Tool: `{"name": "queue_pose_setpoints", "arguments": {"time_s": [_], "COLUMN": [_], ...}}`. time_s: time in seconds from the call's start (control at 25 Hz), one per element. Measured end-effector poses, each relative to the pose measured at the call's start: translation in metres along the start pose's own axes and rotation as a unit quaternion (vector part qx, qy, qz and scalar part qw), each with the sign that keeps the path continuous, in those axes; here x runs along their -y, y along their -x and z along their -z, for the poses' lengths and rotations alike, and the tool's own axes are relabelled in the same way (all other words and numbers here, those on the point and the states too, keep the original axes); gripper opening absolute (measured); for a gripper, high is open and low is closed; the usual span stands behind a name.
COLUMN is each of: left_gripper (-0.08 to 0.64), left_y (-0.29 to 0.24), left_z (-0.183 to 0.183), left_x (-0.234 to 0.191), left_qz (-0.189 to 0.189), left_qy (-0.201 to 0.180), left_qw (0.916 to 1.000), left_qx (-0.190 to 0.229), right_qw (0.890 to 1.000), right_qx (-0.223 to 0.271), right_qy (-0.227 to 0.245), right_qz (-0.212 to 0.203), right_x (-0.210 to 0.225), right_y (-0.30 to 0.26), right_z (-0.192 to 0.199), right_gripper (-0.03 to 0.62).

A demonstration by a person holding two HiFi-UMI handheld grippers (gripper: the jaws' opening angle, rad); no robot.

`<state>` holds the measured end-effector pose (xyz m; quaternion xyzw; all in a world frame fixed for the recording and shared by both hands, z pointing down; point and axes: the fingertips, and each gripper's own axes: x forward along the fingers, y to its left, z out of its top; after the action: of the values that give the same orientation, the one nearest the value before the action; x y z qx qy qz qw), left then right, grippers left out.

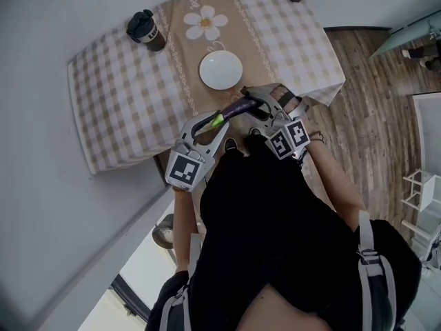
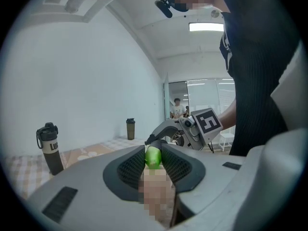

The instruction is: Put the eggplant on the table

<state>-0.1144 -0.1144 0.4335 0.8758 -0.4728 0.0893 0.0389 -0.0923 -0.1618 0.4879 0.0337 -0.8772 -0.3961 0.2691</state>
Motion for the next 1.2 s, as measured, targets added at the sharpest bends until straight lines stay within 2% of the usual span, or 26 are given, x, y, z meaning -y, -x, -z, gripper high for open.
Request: {"name": "queue_pose_setpoints", "arguments": {"time_s": [0.28, 0.64, 0.88, 1.04, 1.2], "left_gripper": [0.118, 0.117, 0.117, 0.115, 0.115], "left_y": [0.0, 0.014, -0.001, -0.003, -0.009], "left_z": [0.003, 0.017, 0.03, 0.035, 0.038], "left_x": [-0.014, -0.066, -0.102, -0.116, -0.127], "left_qz": [0.001, -0.089, -0.165, -0.173, -0.181], "left_qy": [-0.003, 0.0, 0.009, 0.024, 0.025], "left_qw": [0.9999, 0.9958, 0.9862, 0.9841, 0.9826], "left_qx": [0.01, 0.021, 0.016, 0.032, 0.03], "right_qw": [0.999, 0.995, 0.991, 0.985, 0.98], "right_qx": [-0.023, -0.055, -0.042, -0.047, -0.048], "right_qy": [-0.016, -0.074, -0.111, -0.147, -0.172], "right_qz": [0.015, 0.04, 0.057, 0.081, 0.09], "right_x": [0.004, 0.0, 0.017, 0.019, 0.021], "right_y": [0.002, 0.01, 0.009, 0.017, 0.02], "right_z": [0.015, 0.025, 0.034, 0.034, 0.036], "right_gripper": [0.221, 0.219, 0.215, 0.215, 0.215]}}
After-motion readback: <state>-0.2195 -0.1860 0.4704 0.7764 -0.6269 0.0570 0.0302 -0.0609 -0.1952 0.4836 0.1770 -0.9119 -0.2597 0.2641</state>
